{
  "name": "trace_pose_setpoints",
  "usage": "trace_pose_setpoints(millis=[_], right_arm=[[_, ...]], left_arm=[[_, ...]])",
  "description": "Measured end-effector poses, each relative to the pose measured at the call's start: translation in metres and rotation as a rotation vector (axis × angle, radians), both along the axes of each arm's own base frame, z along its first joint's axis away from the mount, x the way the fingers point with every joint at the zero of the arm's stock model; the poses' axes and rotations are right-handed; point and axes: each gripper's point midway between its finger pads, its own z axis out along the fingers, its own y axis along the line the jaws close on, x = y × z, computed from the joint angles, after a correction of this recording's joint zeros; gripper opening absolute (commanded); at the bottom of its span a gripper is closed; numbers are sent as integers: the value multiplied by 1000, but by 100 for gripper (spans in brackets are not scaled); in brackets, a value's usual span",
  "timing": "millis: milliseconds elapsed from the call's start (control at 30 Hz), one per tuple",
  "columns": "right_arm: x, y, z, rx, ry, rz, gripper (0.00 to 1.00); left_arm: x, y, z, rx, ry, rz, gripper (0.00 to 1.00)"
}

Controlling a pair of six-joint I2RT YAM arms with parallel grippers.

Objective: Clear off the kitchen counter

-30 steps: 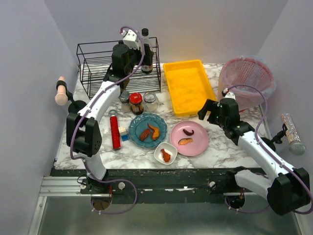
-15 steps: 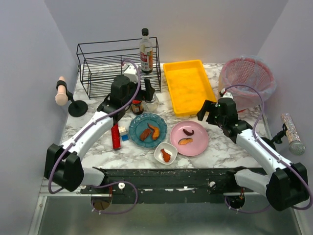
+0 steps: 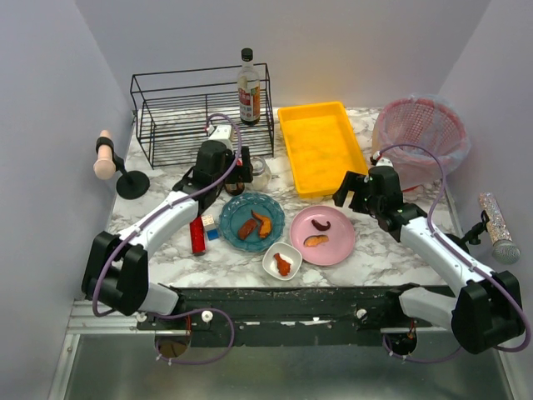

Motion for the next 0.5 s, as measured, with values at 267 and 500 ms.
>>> trace_pose_setpoints(millis=[267, 500], right_arm=[[0, 0, 0, -1, -1, 0, 96], [0, 0, 0, 0, 0, 0, 96]], left_arm=[[19, 7, 5, 28, -18, 71, 99], [22, 17, 4, 58, -14, 119, 99]])
